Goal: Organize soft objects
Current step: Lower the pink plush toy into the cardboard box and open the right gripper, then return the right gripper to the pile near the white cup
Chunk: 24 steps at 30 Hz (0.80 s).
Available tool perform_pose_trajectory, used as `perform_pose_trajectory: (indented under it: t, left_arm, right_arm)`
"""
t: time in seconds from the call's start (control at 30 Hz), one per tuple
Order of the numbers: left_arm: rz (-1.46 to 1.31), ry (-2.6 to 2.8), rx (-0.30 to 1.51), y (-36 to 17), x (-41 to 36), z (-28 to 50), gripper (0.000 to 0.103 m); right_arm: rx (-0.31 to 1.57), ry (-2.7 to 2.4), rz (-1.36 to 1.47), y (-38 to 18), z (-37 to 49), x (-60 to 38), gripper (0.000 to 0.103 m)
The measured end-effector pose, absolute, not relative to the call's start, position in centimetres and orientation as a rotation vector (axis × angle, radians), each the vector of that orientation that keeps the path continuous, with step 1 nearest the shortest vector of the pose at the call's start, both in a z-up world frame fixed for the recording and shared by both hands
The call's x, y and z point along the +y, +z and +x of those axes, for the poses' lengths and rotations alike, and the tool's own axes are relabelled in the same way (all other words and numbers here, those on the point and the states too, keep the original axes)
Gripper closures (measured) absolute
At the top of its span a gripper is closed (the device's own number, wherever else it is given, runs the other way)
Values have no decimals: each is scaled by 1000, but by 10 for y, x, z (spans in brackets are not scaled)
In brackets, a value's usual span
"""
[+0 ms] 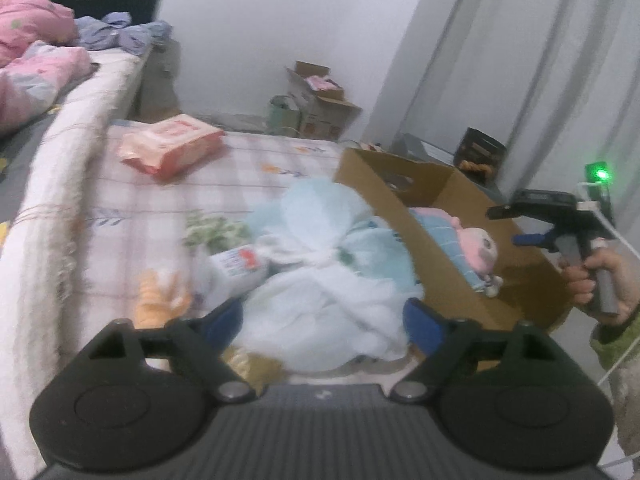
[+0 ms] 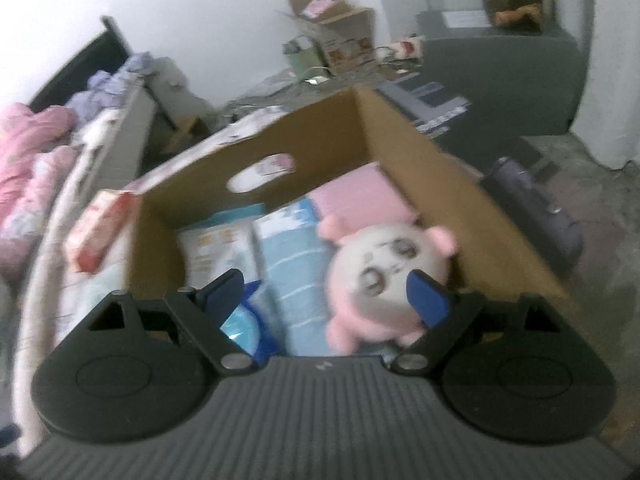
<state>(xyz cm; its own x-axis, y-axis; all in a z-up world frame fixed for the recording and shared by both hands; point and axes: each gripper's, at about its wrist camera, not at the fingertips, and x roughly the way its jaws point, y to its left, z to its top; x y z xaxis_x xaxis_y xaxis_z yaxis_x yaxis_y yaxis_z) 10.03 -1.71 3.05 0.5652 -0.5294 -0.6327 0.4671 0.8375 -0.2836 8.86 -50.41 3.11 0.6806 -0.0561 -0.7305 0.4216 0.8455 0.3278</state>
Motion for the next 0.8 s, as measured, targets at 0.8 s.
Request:
perform_pose_trajectory:
  t: [0.8]
  left_arm:
    - [-6, -435, 705, 4, 21, 79, 15]
  right_arm:
    - [857, 353, 452, 67, 108, -258, 16]
